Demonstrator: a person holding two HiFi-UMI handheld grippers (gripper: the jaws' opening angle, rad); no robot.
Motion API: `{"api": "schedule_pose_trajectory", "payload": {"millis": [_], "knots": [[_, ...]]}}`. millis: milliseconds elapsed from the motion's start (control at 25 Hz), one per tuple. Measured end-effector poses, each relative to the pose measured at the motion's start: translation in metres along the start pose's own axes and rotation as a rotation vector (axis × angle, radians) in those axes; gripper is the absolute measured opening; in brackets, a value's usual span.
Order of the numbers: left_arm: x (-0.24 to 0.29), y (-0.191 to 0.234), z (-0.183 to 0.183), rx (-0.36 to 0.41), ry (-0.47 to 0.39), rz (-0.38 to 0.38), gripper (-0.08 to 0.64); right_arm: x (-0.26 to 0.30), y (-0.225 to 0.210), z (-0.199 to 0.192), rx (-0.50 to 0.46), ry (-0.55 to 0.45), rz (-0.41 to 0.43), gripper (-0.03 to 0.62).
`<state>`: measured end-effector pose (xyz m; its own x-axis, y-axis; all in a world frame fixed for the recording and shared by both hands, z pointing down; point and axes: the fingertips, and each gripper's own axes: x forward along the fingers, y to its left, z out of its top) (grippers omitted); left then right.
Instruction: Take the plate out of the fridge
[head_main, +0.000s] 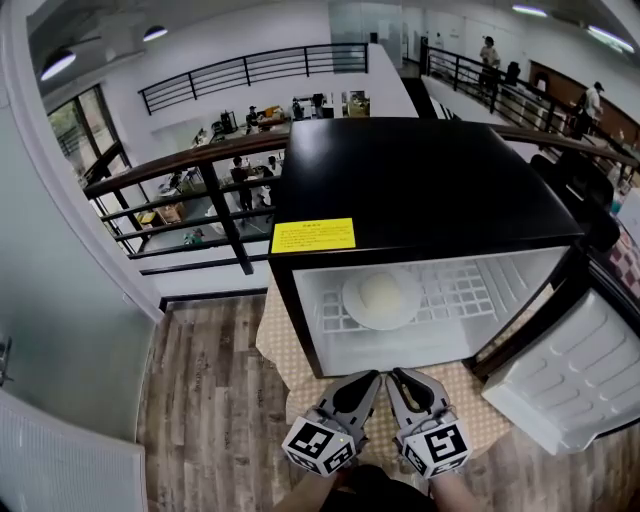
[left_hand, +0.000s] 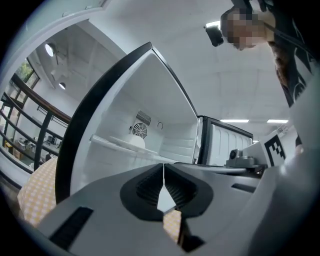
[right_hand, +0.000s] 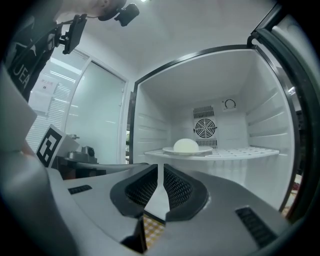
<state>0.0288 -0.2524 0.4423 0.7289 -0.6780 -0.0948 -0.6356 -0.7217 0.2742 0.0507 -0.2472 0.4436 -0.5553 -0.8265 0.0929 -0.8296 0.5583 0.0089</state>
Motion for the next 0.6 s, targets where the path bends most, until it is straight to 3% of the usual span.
{"api": "schedule_pose_trajectory", "payload": {"millis": [240,480,600], "knots": [[0.015,0.010,0.006,0.008,-0.005,0.032,0.014,0.015,-0.016,0.009,-0.135,0.001,0.001,0.054],[0.024,0.015,0.012,0.027,-0.010,0.050,0.015,0.032,-0.030,0.024,-0.385,0.050,-0.036,0.054],[0.026,0.019,0.014,0.025,-0.014,0.059,0.015,0.042,-0.032,0.031,-0.516,0.048,-0.016,0.054]]}}
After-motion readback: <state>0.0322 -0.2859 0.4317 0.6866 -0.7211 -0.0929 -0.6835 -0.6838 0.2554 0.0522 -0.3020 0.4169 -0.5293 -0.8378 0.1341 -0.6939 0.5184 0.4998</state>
